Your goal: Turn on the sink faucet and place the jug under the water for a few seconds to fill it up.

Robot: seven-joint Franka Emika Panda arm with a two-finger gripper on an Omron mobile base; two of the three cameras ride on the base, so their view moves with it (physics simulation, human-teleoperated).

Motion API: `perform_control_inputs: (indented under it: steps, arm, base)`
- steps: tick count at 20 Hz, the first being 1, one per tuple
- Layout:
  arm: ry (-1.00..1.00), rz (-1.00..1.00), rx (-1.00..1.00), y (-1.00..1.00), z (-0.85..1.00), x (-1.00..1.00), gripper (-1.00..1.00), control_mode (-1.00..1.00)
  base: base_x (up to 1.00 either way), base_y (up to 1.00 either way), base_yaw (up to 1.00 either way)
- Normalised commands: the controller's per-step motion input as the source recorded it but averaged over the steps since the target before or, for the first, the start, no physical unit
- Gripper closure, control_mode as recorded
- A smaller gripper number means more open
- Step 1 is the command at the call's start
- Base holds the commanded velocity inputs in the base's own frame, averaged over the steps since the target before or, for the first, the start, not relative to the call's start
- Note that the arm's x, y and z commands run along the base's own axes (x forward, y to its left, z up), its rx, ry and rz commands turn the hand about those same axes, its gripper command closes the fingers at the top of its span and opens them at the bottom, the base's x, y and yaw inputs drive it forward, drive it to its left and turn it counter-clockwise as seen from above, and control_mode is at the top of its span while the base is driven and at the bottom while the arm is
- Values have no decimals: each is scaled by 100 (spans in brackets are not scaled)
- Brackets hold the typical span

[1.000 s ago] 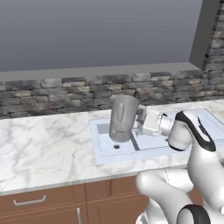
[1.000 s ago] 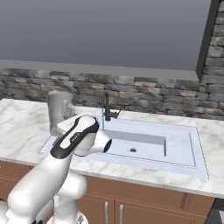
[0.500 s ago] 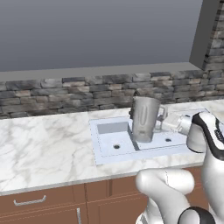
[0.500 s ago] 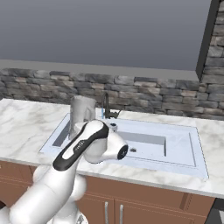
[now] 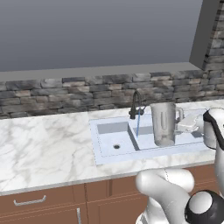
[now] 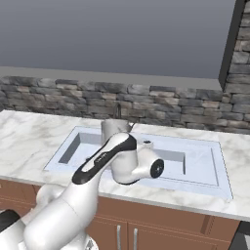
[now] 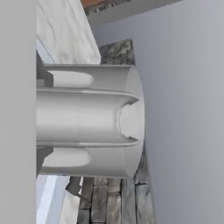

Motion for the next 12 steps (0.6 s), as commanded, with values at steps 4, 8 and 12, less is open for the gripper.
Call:
perform_control_inputs:
  steps: [4,8,12]
  arm:
    - [0,0,-28,-18,-43,25,100,-100]
    - [0,0,-20,0,-43,35,100,-100]
    - [0,1,-15,0,-38,42,100,-100]
  base:
    - [0,0,0]
    - [0,0,0]
    - [0,0,0]
